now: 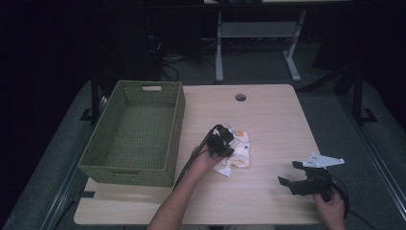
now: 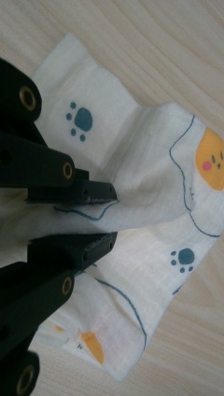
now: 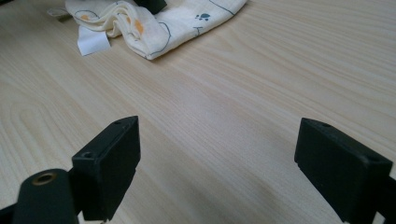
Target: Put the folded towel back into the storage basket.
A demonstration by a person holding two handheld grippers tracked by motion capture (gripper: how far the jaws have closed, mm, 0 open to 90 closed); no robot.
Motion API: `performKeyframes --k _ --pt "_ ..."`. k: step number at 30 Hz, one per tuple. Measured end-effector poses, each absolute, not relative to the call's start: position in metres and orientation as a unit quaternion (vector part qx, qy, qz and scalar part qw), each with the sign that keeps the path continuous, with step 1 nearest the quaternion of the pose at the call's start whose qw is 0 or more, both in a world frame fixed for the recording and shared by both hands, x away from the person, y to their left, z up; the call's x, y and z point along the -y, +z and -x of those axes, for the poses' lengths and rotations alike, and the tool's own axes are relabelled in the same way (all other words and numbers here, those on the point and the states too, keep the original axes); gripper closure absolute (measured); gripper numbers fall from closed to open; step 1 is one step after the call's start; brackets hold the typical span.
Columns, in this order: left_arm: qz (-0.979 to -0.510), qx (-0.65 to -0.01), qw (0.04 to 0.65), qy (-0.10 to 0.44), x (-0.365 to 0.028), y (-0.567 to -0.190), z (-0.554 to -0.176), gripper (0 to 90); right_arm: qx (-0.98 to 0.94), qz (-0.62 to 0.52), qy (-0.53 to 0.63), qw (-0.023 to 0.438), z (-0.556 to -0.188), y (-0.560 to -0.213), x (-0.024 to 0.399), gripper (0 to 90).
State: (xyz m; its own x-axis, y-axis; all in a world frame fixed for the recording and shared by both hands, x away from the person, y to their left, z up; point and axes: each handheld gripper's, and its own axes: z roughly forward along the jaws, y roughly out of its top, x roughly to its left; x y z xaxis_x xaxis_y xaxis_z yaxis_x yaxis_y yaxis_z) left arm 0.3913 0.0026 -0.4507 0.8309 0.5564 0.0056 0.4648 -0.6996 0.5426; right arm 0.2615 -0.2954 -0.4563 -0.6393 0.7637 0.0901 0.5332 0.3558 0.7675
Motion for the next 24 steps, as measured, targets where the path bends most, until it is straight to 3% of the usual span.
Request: performKeyframes --k 5,24 --pt "-0.914 -0.288 0.275 0.08 -0.004 -0.451 -0.392 82.1 -0.811 -0.4 0.402 0.143 -0.262 -0.456 0.295 13.9" --pt "-0.892 -0.298 0.336 0.041 -0.023 -0.417 -0.382 82.8 -0.808 -0.405 0.404 0.144 -0.262 -0.456 0.298 13.9"
